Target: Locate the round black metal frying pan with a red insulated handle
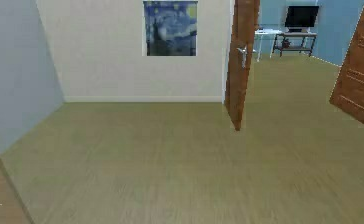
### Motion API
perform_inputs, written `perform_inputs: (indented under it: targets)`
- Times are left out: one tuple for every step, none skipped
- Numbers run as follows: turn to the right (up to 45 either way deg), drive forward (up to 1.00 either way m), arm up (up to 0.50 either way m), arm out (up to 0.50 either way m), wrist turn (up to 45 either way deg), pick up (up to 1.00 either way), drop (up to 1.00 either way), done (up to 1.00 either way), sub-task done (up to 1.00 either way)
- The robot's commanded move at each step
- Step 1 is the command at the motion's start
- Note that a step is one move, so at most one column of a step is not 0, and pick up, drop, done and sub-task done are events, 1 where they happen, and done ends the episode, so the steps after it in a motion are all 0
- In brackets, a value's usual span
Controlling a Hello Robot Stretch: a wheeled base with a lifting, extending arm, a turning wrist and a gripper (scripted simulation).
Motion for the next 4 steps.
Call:
perform_inputs:
  targets:
    - [33.0, 0.0, 0.0, 0.0, 0.0, 0.0, 0.0, 0.0, 0.0]
    - [0.0, 1.0, 0.0, 0.0, 0.0, 0.0, 0.0, 0.0, 0.0]
    - [0.0, 1.0, 0.0, 0.0, 0.0, 0.0, 0.0, 0.0, 0.0]
    - [6.0, 0.0, 0.0, 0.0, 0.0, 0.0, 0.0, 0.0, 0.0]
